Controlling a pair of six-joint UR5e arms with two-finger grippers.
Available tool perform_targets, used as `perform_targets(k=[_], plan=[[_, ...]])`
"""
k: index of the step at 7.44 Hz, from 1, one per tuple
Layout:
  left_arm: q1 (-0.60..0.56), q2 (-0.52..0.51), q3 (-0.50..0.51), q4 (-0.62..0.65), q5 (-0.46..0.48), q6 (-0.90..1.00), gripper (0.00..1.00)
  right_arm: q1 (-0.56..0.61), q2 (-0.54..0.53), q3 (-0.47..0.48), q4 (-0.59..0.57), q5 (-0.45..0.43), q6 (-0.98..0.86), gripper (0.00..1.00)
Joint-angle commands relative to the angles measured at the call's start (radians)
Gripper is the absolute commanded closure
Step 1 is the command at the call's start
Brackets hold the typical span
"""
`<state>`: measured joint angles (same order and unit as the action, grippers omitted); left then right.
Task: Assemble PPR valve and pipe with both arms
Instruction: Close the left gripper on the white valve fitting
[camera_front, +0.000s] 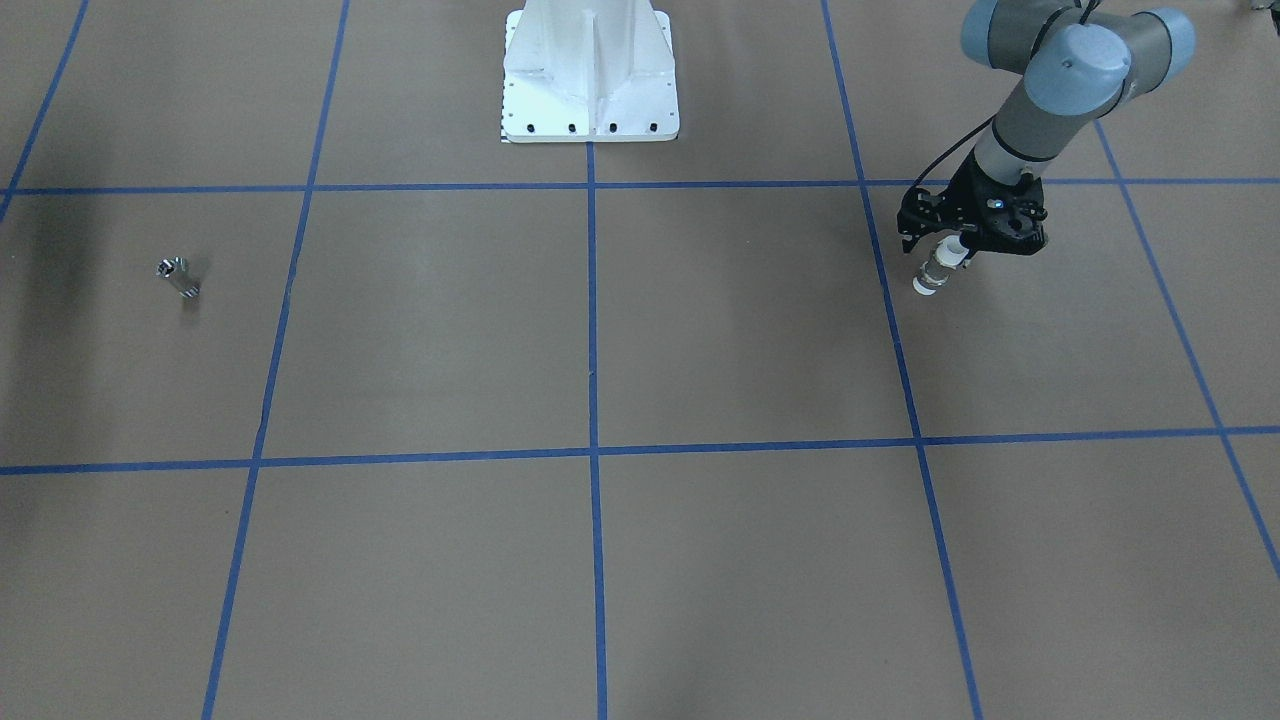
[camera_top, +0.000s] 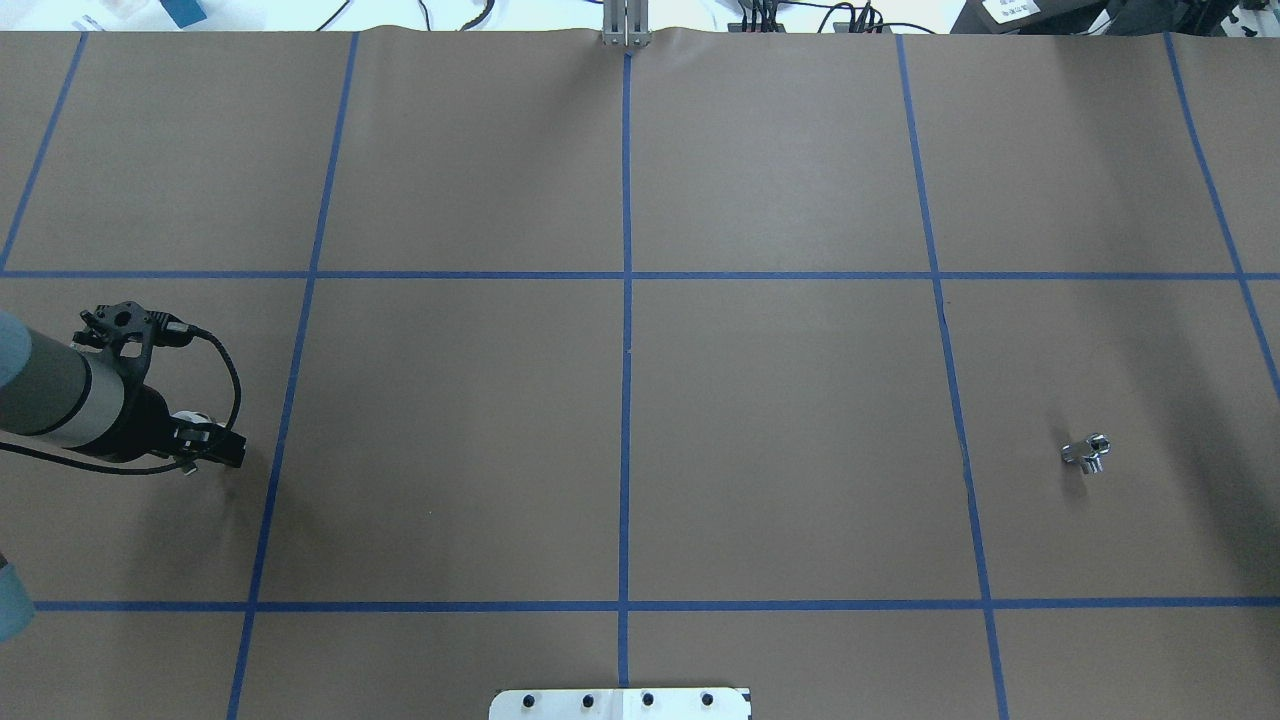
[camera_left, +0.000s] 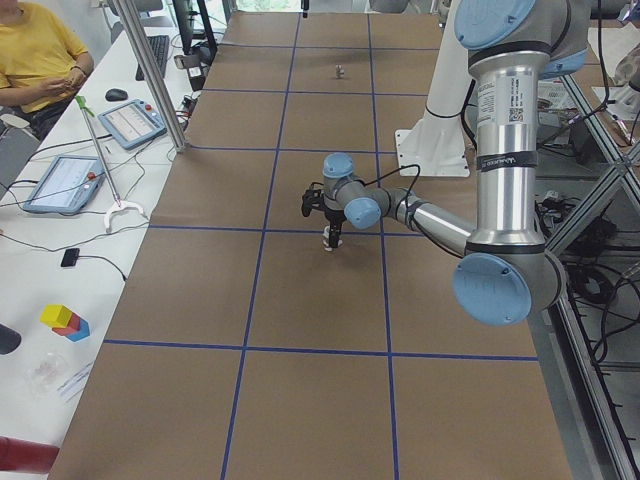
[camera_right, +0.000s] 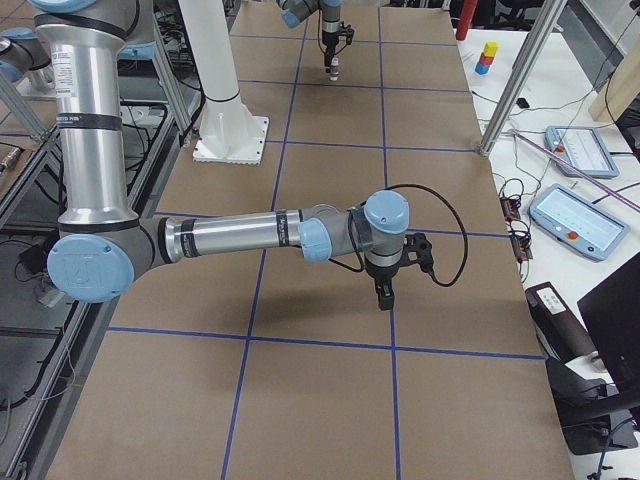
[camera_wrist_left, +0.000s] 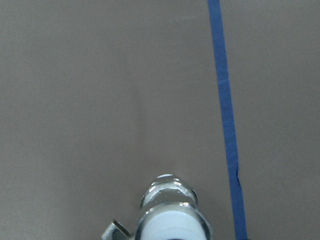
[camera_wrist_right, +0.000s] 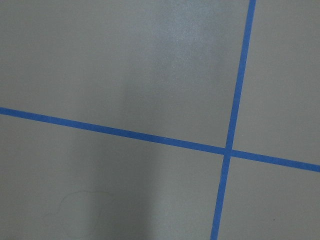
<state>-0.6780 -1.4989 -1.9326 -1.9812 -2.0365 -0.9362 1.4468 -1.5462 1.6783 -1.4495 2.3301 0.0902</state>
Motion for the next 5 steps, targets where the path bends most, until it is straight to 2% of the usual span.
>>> perform_targets(k=[1,3,5], plan=[[-0.002,-0.001,-0.003,-0.001,-0.002,0.000,0.14,0.001,0.000,0.000,0.000,0.000,0.000,0.00],[-0.009,0.000,-0.003,0.001,-0.002,0.002,0.22,0.001,0.000,0.000,0.000,0.000,0.000,0.00],[-0.015,0.002,-0.002,0.001,-0.001,0.002,0.21,0.001,0.000,0.000,0.000,0.000,0.000,0.00]])
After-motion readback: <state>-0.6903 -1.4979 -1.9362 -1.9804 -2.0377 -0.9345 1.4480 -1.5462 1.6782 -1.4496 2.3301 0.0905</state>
